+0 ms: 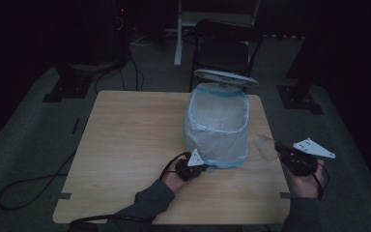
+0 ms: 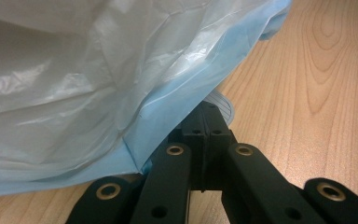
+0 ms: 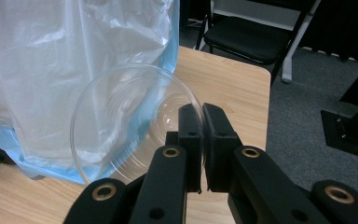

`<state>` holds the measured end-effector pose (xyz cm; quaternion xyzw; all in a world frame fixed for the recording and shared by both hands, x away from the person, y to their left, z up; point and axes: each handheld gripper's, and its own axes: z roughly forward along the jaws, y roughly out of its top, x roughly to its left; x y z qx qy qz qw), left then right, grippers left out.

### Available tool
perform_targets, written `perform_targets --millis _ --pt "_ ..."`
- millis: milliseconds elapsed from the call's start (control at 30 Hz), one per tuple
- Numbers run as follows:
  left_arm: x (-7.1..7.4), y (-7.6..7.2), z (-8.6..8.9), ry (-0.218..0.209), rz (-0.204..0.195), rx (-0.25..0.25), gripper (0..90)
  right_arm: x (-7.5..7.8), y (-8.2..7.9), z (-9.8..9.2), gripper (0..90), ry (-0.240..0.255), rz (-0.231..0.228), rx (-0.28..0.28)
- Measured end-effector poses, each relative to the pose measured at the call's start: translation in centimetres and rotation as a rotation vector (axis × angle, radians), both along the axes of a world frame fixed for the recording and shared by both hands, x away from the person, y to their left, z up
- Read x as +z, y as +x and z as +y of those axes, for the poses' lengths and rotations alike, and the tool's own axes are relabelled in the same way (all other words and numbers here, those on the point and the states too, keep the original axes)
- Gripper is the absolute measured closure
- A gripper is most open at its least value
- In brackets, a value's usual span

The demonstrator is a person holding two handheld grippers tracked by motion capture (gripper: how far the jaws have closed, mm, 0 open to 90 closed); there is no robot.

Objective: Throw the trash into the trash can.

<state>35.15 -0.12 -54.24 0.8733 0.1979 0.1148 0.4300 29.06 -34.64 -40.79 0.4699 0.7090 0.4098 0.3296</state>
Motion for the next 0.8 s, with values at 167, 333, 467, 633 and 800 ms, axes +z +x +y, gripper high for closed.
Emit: perform_targets --millis 167,333,467,633,800 --pt "0.0 0.0 0.0 0.000 0.001 0.000 90.0 0.3 0.1 0.1 87.0 0.002 -0.007 0.000" --pt "0.0 0.0 0.0 0.000 0.001 0.000 90.0 0.5 0.2 0.0 87.0 0.002 -0.013 -0.003" --pt "0.0 0.0 0.0 0.000 0.002 0.000 90.0 0.7 0.2 0.0 87.0 0.001 -0.016 -0.006" --pt "0.0 0.0 0.0 -0.001 0.003 0.000 90.0 1.0 0.3 0.0 87.0 -0.003 -0.024 -0.003" --pt "0.0 0.0 0.0 0.000 0.003 0.000 90.0 1.7 0.5 0.2 87.0 -0.005 -0.035 0.002"
